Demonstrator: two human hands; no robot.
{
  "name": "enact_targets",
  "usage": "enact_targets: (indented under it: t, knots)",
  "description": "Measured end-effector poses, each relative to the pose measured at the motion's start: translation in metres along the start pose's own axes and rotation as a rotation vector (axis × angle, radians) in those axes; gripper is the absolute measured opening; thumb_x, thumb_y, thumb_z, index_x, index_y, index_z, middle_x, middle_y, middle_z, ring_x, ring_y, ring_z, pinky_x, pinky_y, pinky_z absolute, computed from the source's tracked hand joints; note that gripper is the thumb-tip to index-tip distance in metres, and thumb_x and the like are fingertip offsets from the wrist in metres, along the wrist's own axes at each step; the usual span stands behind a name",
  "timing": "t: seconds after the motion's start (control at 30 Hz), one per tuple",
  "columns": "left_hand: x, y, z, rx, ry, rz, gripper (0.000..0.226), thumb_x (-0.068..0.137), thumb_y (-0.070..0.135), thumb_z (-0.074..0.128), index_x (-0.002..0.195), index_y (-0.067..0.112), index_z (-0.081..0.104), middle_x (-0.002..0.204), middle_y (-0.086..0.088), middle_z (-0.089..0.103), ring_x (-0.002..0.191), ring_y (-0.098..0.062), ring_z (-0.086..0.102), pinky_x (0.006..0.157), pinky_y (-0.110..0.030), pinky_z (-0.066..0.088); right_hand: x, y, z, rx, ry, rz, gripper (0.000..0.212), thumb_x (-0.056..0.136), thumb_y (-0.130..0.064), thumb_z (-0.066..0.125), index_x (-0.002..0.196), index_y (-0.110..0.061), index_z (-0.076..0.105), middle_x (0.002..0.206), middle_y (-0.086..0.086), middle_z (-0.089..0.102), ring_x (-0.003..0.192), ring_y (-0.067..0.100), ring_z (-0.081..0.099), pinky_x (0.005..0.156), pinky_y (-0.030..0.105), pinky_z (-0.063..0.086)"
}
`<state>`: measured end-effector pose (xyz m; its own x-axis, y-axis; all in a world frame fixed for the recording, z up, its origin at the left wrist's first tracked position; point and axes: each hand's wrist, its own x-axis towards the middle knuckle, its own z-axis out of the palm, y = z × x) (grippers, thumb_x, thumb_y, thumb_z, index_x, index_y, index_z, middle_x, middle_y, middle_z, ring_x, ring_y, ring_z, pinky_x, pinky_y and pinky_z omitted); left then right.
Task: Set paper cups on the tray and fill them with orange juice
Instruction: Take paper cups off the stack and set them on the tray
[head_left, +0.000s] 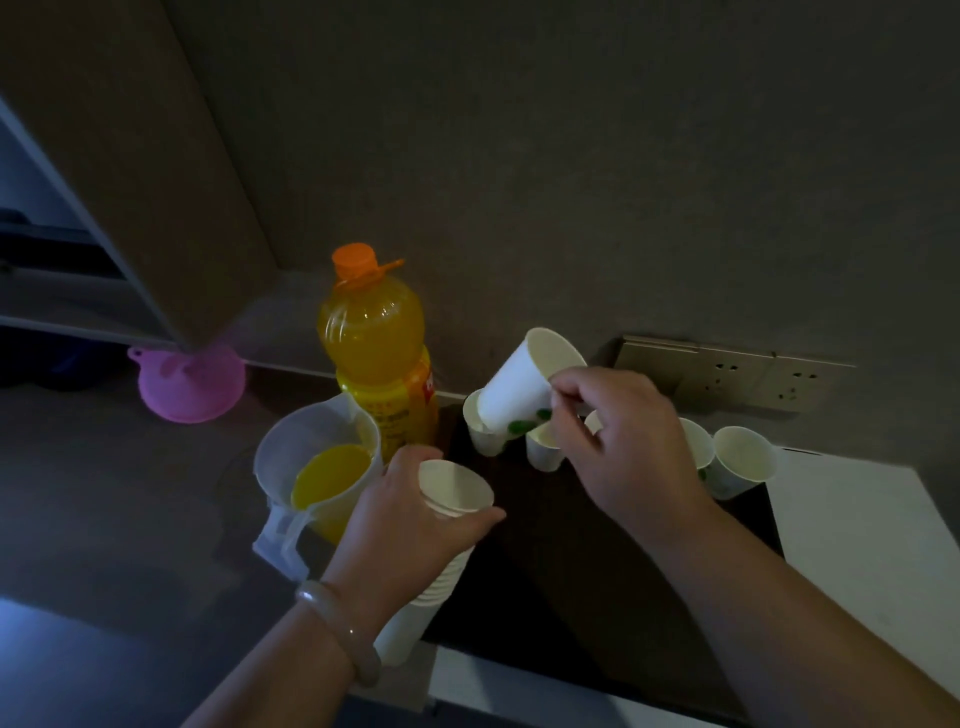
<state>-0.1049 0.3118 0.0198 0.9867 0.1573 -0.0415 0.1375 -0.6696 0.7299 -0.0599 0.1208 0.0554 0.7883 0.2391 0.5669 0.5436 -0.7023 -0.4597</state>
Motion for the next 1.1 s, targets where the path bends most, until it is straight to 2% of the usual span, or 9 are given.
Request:
enact_targets:
  t: [0.1,0.2,0.3,0.4,0.53,0.7,0.87,1.0,1.1]
  knots:
    - [-0.005,-0.002,-0.002,0.010,0.011,-0.007,0.075,0.058,0.055,0.082,0.118,0.029,0.046,0.104,0.009,0.054,0.092,-0.006,0.051,0.066,-0.011,0.035,-0.005,0.021,0.023,-0.069,-0.108,-0.016,0.020,0.088,-0.026,0.047,0.083,-0.018,0.065,0.074,-0.006,0.064,0.073,0.006,0.049,0.079,0.023,0.034]
    - [-0.005,-0.003,-0.002,0.001,0.023,-0.006,0.076,0.058,0.055,0.083,0.118,0.026,0.046,0.103,0.009,0.055,0.093,-0.007,0.052,0.072,-0.017,0.039,-0.015,0.036,0.054,-0.200,-0.268,-0.120,0.022,0.086,-0.024,0.045,0.078,-0.020,0.065,0.072,-0.005,0.067,0.070,0.013,0.060,0.095,0.029,0.032]
    - [-0.005,-0.005,-0.001,0.013,0.031,-0.007,0.076,0.057,0.056,0.082,0.117,0.025,0.047,0.103,0.009,0.056,0.092,-0.007,0.053,0.072,-0.018,0.040,-0.021,0.042,0.077,-0.284,-0.393,-0.227,0.010,0.077,-0.016,0.061,0.070,-0.023,0.065,0.064,-0.007,0.063,0.062,0.014,0.062,0.104,0.032,0.033]
    - [-0.004,-0.009,0.000,0.008,0.026,-0.002,0.075,0.058,0.056,0.082,0.116,0.025,0.048,0.102,0.011,0.056,0.090,-0.004,0.053,0.067,-0.011,0.039,-0.023,0.044,0.089,-0.323,-0.535,-0.291,0.012,0.065,-0.015,0.075,0.071,-0.022,0.067,0.064,-0.006,0.064,0.063,0.014,0.064,0.102,0.041,0.042]
    - [-0.005,-0.012,0.001,0.009,0.021,-0.010,0.074,0.059,0.054,0.083,0.117,0.024,0.048,0.104,0.011,0.056,0.091,-0.002,0.051,0.063,-0.005,0.036,-0.023,0.051,0.101,-0.423,-0.658,-0.344,0.015,0.062,-0.022,0.077,0.074,-0.023,0.070,0.068,-0.006,0.066,0.069,0.014,0.067,0.102,0.042,0.042]
    - [-0.006,-0.014,-0.001,0.034,0.009,-0.023,0.076,0.060,0.055,0.082,0.120,0.025,0.046,0.104,0.013,0.052,0.090,-0.001,0.047,0.062,-0.003,0.036,-0.023,0.054,0.109,-0.410,-0.633,-0.377,0.019,0.056,-0.021,0.082,0.068,-0.024,0.068,0.066,-0.005,0.066,0.065,0.013,0.067,0.099,0.042,0.045]
    - [-0.005,-0.014,-0.001,0.028,0.003,-0.022,0.078,0.059,0.053,0.083,0.121,0.023,0.046,0.102,0.013,0.052,0.087,0.001,0.047,0.062,-0.003,0.036,-0.025,0.061,0.112,-0.391,-0.594,-0.383,0.017,0.059,-0.020,0.081,0.073,-0.022,0.072,0.075,-0.001,0.072,0.073,0.014,0.070,0.103,0.040,0.030]
    - [-0.005,-0.014,0.000,0.027,-0.016,-0.009,0.079,0.058,0.054,0.083,0.122,0.024,0.046,0.104,0.013,0.052,0.090,0.000,0.047,0.065,-0.004,0.036,-0.028,0.064,0.112,-0.325,-0.552,-0.372,0.024,0.066,-0.014,0.077,0.090,-0.018,0.074,0.092,0.003,0.074,0.094,0.018,0.070,0.106,0.043,0.027]
    - [-0.006,-0.014,-0.001,0.035,-0.023,-0.012,0.082,0.058,0.056,0.082,0.124,0.025,0.044,0.107,0.012,0.050,0.096,-0.004,0.048,0.074,-0.011,0.035,-0.029,0.056,0.097,-0.197,-0.390,-0.269,0.035,0.072,-0.009,0.074,0.106,-0.014,0.071,0.110,0.004,0.072,0.109,0.018,0.066,0.104,0.047,0.030]
